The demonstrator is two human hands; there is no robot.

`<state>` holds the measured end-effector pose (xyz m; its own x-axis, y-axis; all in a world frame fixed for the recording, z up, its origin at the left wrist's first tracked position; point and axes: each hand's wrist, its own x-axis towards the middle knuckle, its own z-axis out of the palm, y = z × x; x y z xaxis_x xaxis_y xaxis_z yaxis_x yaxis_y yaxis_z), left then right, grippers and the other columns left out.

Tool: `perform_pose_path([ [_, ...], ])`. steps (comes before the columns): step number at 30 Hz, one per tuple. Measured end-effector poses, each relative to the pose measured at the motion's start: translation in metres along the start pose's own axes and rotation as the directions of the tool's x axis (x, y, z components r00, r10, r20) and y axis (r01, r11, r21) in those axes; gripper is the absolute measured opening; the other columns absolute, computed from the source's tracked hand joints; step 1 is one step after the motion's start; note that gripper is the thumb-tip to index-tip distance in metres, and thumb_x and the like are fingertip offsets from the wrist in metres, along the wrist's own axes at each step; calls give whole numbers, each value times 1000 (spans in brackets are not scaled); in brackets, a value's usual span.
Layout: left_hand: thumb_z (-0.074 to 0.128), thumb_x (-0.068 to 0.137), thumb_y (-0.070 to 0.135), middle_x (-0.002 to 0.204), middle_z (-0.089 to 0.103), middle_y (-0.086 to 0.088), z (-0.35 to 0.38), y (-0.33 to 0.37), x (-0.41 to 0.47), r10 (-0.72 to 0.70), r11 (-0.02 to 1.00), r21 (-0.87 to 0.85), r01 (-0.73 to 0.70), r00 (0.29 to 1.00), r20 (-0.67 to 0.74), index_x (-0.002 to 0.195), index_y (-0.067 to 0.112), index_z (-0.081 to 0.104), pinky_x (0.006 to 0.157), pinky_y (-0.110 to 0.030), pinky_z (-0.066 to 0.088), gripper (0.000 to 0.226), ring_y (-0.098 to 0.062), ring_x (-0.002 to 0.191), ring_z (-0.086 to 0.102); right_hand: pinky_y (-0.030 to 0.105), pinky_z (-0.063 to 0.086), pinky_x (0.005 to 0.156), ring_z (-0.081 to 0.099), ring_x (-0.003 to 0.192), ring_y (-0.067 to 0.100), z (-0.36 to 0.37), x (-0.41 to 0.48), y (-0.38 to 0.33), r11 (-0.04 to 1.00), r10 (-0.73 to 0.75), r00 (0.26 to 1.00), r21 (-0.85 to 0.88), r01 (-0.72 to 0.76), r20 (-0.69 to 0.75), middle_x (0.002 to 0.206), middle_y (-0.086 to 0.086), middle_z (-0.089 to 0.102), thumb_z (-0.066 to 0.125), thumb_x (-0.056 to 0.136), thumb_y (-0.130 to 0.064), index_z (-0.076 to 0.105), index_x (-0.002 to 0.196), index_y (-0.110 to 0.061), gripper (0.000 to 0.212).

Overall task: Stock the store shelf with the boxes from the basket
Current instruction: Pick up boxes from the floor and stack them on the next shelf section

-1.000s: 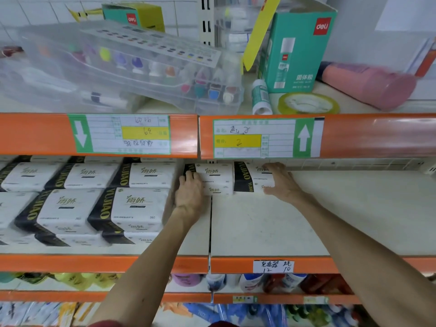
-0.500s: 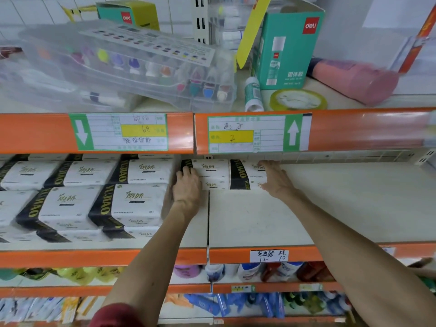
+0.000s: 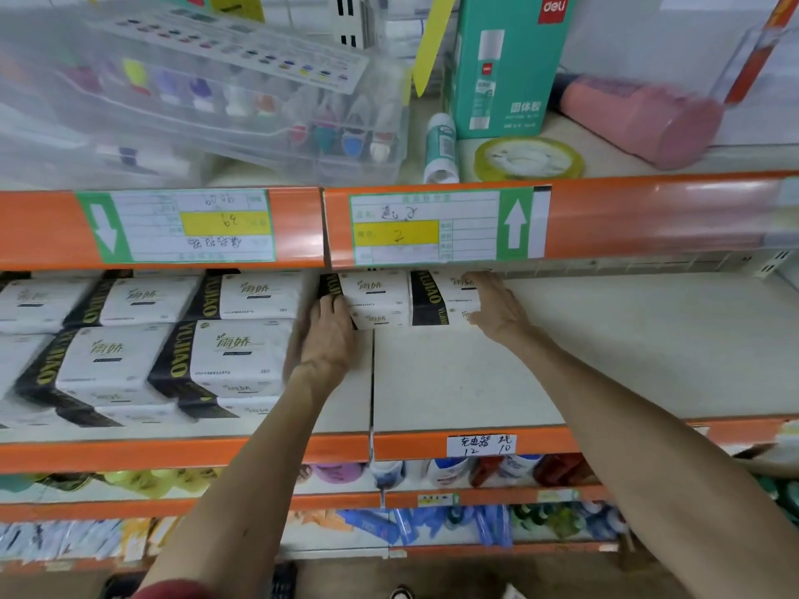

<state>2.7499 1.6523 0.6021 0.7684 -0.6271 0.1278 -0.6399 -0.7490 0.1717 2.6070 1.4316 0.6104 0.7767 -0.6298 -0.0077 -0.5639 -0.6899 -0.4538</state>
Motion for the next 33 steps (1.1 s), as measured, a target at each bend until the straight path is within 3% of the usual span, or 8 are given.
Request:
perform_pose_path([
  [4, 44, 94, 2, 144, 30, -15, -2, 0, -4, -7, 998, -62, 7, 1000, 10, 138, 4, 30, 116, -33, 23, 47, -30, 134, 32, 51, 35, 109, 29, 138, 35, 3, -15, 0, 999, 44, 998, 15, -43, -42, 156, 9, 17, 67, 86, -15, 26, 148, -23, 75],
  [8, 51, 91, 13, 131, 35, -18, -4, 17, -24, -32, 999, -2, 32, 999, -9, 128, 3, 38, 100, -38, 39, 40, -33, 118, 39, 44, 38, 99, 42, 123, 35, 9, -52, 15, 994, 113, 973, 36, -108, -201, 141, 15, 31, 63, 89, -24, 32, 139, -12, 60],
  [10, 52, 91, 12, 129, 37, -18, -3, 32, -37, 20, 1000, -22, -19, 1000, 10, 128, 4, 40, 96, -38, 42, 39, -32, 115, 40, 40, 36, 100, 43, 121, 34, 10, -74, 30, 989, 146, 959, 28, -143, -242, 135, 17, 38, 60, 90, -23, 38, 135, -7, 52],
  [14, 50, 92, 8, 132, 41, -13, 0, 78, -64, 180, 967, -206, -153, 976, 124, 133, 9, 46, 101, -37, 40, 41, -30, 123, 42, 37, 33, 103, 42, 121, 31, 1, -119, 65, 993, 119, 962, 24, -116, -245, 131, 16, 45, 57, 92, -21, 44, 134, -7, 47],
  [20, 51, 90, 8, 125, 46, -11, 21, 181, -139, 324, 896, -323, -303, 946, 11, 124, 9, 55, 95, -42, 46, 34, -28, 118, 43, 39, 39, 101, 49, 116, 30, -25, -209, 132, 992, -47, 965, -122, 15, -258, 121, 13, 54, 54, 91, -20, 51, 128, -7, 39],
  [25, 55, 84, 3, 113, 55, -16, 56, 245, -226, 393, 854, -377, -358, 919, 20, 109, 5, 63, 93, -44, 45, 26, -35, 106, 51, 40, 42, 96, 53, 108, 33, -27, -302, 201, 983, -7, 972, -181, -37, -234, 113, 15, 56, 49, 94, -17, 55, 121, -4, 31],
  [29, 52, 91, 12, 124, 52, -11, 95, 264, -282, 371, 911, -286, -297, 894, 252, 122, 10, 58, 93, -45, 43, 31, -33, 115, 47, 38, 42, 95, 52, 112, 31, -13, -365, 255, 980, 133, 986, -134, -146, -100, 119, 12, 54, 49, 95, -18, 51, 123, -8, 30],
  [33, 55, 88, 13, 128, 52, -15, 148, 268, -320, 279, 956, -225, -186, 815, 508, 123, 8, 56, 103, -38, 35, 35, -33, 123, 45, 42, 39, 99, 47, 120, 34, 20, -413, 297, 925, 376, 925, -91, -370, 56, 125, 17, 48, 50, 94, -22, 48, 126, -7, 35],
])
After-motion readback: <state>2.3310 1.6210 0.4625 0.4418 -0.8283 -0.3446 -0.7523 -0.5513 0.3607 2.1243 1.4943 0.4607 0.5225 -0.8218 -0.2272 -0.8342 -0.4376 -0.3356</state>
